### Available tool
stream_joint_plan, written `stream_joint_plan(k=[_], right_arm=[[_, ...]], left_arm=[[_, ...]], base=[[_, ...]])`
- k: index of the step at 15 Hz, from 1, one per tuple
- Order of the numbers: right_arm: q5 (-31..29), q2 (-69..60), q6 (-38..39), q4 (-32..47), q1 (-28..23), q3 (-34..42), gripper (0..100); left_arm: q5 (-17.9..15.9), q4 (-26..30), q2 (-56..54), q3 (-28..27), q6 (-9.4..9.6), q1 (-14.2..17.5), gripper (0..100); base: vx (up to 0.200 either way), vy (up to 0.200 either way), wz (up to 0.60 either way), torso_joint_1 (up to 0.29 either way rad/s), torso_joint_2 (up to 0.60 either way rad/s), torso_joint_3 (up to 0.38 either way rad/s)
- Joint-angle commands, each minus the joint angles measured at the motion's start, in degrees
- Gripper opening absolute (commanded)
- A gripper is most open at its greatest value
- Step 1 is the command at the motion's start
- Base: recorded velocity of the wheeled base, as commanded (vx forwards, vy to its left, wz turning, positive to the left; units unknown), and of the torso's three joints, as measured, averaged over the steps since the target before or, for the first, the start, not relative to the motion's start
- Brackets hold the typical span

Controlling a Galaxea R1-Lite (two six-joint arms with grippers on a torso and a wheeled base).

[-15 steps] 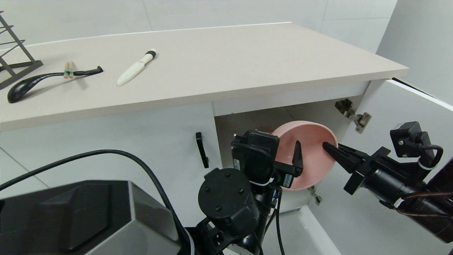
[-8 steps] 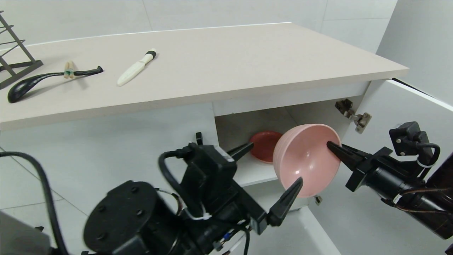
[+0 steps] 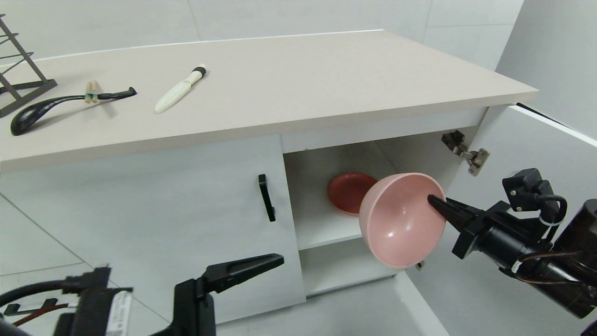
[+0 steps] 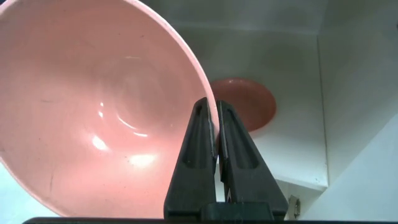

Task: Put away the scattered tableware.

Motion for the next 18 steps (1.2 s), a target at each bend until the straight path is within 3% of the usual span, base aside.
stream_joint_plan(k=[1,3,4,7,8,9,10,11,12,14,16,17,18], right_arm=[[0.04,1.51,0.03,-0.06,-1.31,-0.13,0],[-0.05,5.03,0.11,-0.06,-2.19,-2.6,0],[0.04,6.78,0.2,-0.06,-2.19,-3.47,0],[-0.05,8.98,0.2,-0.06,-2.19,-3.21,0],[-0.05,9.86,0.55,-0.06,-2.63,-3.47,0],[0.04,10.3,0.64,-0.06,-2.98,-3.65,0],[0.04,11.53,0.64,-0.06,-3.07,-3.74,0],[0.04,12.32,0.64,-0.06,-3.07,-3.74,0],[0.04,13.64,0.73,-0.06,-3.07,-3.74,0],[0.04,14.87,0.73,-0.06,-3.07,-5.14,0],[-0.05,15.4,0.73,-0.06,-3.07,-5.85,0],[-0.05,16.1,0.64,-0.06,-2.98,-6.46,0],[-0.05,16.8,0.64,-0.06,-3.07,-7.25,0]], left_arm=[[1.9,-0.09,-6.91,2.69,0.08,0.64,100],[4.98,-0.09,-12.45,2.69,0.0,0.64,100],[6.21,2.81,-15.18,2.69,0.0,0.64,100],[7.97,15.46,-25.2,2.69,0.26,0.72,100],[11.75,24.25,-32.58,2.69,0.52,2.13,100],[13.42,27.59,-35.04,2.69,0.52,3.27,100],[16.14,36.12,-41.37,2.34,0.35,7.4,100],[16.67,40.6,-44.71,2.08,0.26,9.6,100],[18.07,51.15,-51.48,1.38,0.44,14.0,100],[20.97,65.3,-61.49,-0.47,0.17,19.88,100],[22.91,72.85,-67.82,-0.82,-0.44,24.45,100],[23.52,79.01,-73.01,-0.03,-0.62,29.64,100],[24.05,81.91,-75.47,0.58,-0.62,32.8,100]], base=[[0.0,0.0,0.0,0.0,0.0,0.0],[0.0,0.0,0.0,0.0,0.0,0.0],[0.0,0.0,0.0,0.0,0.0,0.0],[0.0,0.0,0.0,0.0,0.0,0.0],[0.0,0.0,0.0,0.0,0.0,0.0],[0.0,0.0,0.0,0.0,0.0,0.0],[0.0,0.0,0.0,0.0,0.0,0.0],[0.0,0.0,0.0,0.0,0.0,0.0],[0.0,0.0,0.0,0.0,0.0,0.0],[0.0,0.0,0.0,0.0,0.0,0.0],[0.0,0.0,0.0,0.0,0.0,0.0],[0.0,0.0,0.0,0.0,0.0,0.0],[0.0,0.0,0.0,0.0,0.0,0.0]])
